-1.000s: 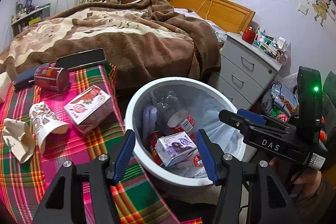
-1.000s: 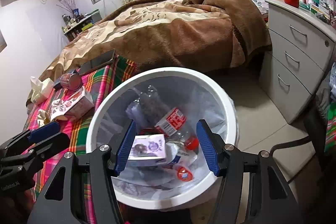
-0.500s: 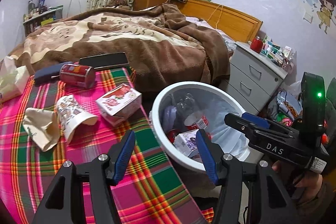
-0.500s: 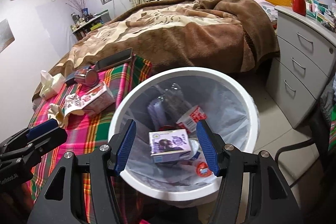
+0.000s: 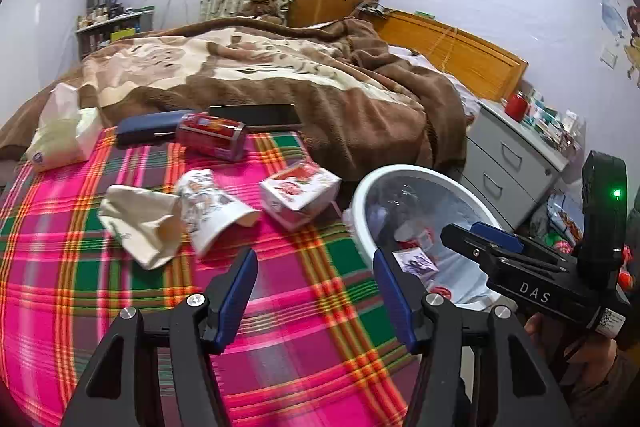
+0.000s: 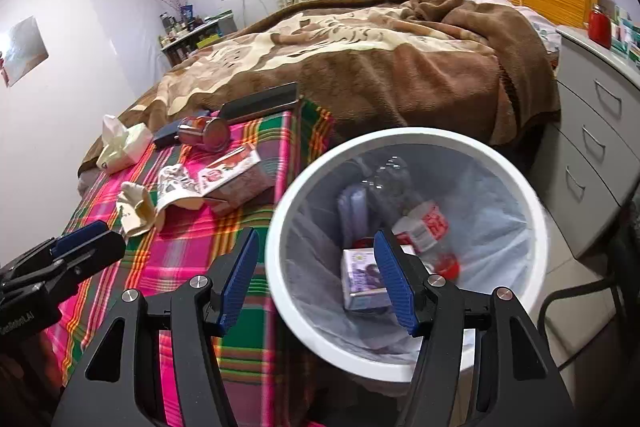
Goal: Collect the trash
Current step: 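Move both open tools back over the cloth, then grasp the white foam nets with the left tool while the right tool grasps the red juice box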
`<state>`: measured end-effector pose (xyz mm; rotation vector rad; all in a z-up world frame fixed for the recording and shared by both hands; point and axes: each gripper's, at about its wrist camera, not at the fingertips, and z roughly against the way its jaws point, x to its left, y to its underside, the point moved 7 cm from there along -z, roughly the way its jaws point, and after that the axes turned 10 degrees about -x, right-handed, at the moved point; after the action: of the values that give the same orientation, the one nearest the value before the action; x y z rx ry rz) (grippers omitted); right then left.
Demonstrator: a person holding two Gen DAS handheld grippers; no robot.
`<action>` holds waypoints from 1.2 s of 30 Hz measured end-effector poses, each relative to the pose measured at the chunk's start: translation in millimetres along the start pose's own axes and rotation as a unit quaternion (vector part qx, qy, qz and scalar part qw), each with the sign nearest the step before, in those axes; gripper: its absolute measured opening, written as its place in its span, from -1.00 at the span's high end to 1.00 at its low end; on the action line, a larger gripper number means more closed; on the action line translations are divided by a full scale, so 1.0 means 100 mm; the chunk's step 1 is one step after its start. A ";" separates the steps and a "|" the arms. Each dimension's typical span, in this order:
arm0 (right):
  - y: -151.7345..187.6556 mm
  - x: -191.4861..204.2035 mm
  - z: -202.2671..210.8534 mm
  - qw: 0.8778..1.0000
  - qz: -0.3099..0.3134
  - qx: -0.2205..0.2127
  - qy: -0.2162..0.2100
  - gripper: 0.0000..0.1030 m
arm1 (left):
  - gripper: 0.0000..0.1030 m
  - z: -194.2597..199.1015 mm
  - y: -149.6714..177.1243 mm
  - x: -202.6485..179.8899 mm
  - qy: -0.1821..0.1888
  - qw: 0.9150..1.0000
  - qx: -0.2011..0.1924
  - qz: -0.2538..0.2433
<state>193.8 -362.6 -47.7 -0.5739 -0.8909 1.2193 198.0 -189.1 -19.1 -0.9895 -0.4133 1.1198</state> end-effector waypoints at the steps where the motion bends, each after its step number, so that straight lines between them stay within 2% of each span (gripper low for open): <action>1: 0.00 0.03 -0.01 1.000 0.001 0.001 -0.002 -0.19 | -0.17 0.01 -0.01 0.04 -0.004 1.000 -0.001 0.001; 12: -0.01 0.38 -0.28 0.999 0.011 0.019 -0.027 -0.19 | -0.17 0.07 -0.02 0.80 -0.053 0.997 -0.004 0.048; 20: -0.07 0.55 -0.61 0.998 -0.009 0.045 -0.045 -0.19 | -0.19 -0.01 -0.03 1.33 -0.086 0.993 0.001 0.077; 23: -0.08 0.57 -0.76 0.997 -0.020 0.060 -0.045 -0.19 | -0.32 -0.08 -0.02 1.48 -0.091 0.992 0.006 0.091; 28: -0.14 0.56 -0.91 0.996 -0.040 0.065 -0.039 -0.19 | -0.32 -0.24 0.00 1.61 -0.090 0.990 0.018 0.110; 31: -0.19 0.56 -0.98 0.996 -0.046 0.068 -0.034 -0.19 | -0.42 -0.35 -0.08 1.63 -0.078 0.989 0.015 0.122; 36: -0.25 0.59 -1.11 0.996 -0.044 0.078 -0.032 -0.19 | -0.48 -0.52 -0.18 1.73 -0.078 0.984 0.020 0.157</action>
<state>305.4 -303.9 -73.3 -0.3696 -0.8574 1.2202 318.5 -60.1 -63.8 -0.9564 -0.3658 1.4923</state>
